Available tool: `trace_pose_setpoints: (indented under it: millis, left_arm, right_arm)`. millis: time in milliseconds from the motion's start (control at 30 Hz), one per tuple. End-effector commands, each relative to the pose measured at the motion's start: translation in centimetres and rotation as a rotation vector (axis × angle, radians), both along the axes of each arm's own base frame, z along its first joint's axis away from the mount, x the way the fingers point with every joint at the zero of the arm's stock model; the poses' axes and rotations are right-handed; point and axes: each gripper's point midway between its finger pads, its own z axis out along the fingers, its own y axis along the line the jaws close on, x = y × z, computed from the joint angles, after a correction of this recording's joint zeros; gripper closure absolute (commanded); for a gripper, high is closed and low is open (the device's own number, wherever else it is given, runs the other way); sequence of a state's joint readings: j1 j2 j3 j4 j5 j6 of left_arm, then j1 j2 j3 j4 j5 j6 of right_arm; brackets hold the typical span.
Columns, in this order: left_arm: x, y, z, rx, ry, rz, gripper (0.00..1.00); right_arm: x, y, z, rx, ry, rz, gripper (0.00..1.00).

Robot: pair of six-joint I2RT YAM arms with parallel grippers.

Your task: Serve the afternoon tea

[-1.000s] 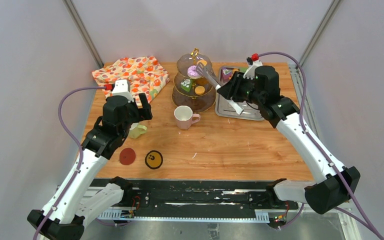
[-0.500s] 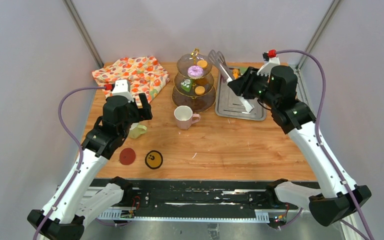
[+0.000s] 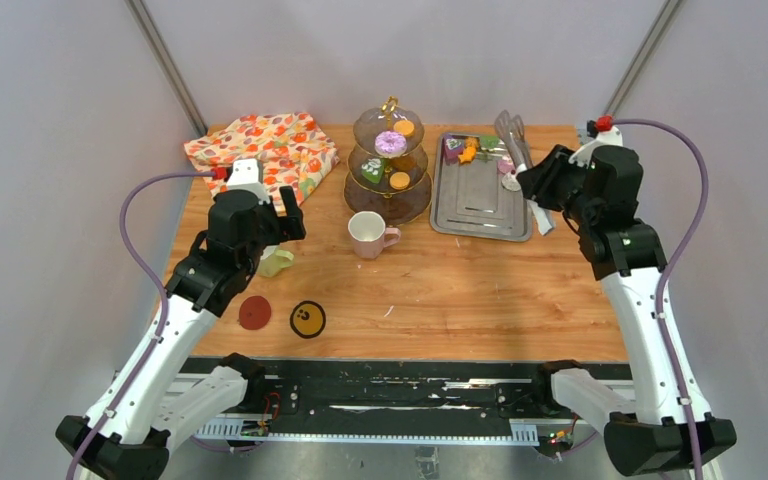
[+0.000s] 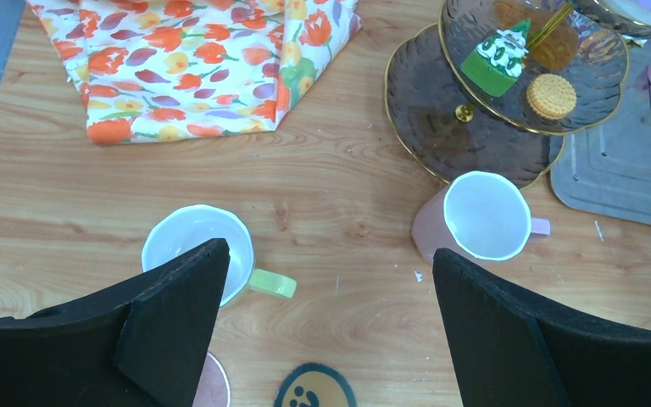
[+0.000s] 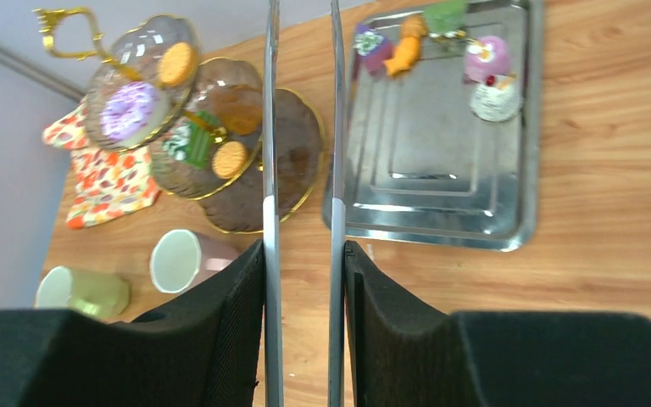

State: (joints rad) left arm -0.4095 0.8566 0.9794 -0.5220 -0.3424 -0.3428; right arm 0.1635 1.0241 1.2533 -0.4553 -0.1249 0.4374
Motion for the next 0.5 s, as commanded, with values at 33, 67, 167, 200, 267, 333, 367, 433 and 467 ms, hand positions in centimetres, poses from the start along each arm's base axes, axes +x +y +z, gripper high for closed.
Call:
trace_pose_setpoints:
  millis: [33,67,167,200,267,333,367,433,467]
  left_arm:
    - [0.2,-0.2,1.3,-0.001,-0.034,-0.012,0.05]
    - [0.2,-0.2,1.2,-0.006,-0.033,-0.009,0.05]
    - [0.3,-0.4,0.9,-0.017,-0.026,-0.008,0.05]
    - [0.3,-0.4,0.9,-0.019,-0.025,-0.009,0.05]
    - [0.4,-0.5,0.9,-0.022,-0.026,-0.012,0.05]
    - [0.6,-0.7,0.9,-0.025,-0.026,-0.015,0.05]
    - [0.7,-0.8,0.9,-0.028,-0.026,-0.016,0.05]
    - [0.8,-1.0,0.9,-0.034,-0.023,-0.02,0.05]
    - [0.9,-1.1,0.8,-0.035,-0.021,-0.021,0.05]
  right_arm:
    - [-0.1,-2.6,-2.7,-0.012,0.066,-0.034,0.65]
    - [0.0,-2.7,-3.5,-0.019,0.087,-0.036,0.65]
    - [0.5,-3.2,-6.1,-0.048,0.156,-0.045,0.65]
    - [0.7,-3.4,-6.8,-0.059,0.176,-0.05,0.66]
    - [1.4,-4.2,-8.3,-0.095,0.215,-0.084,0.66]
    - [2.2,-5.3,-9.5,-0.137,0.251,-0.129,0.66]
    - [2.8,-5.6,-10.0,-0.16,0.266,-0.141,0.66]
    - [3.9,-6.2,-10.9,-0.198,0.3,-0.15,0.66]
    - [4.3,-6.4,-11.4,-0.217,0.319,-0.156,0.66]
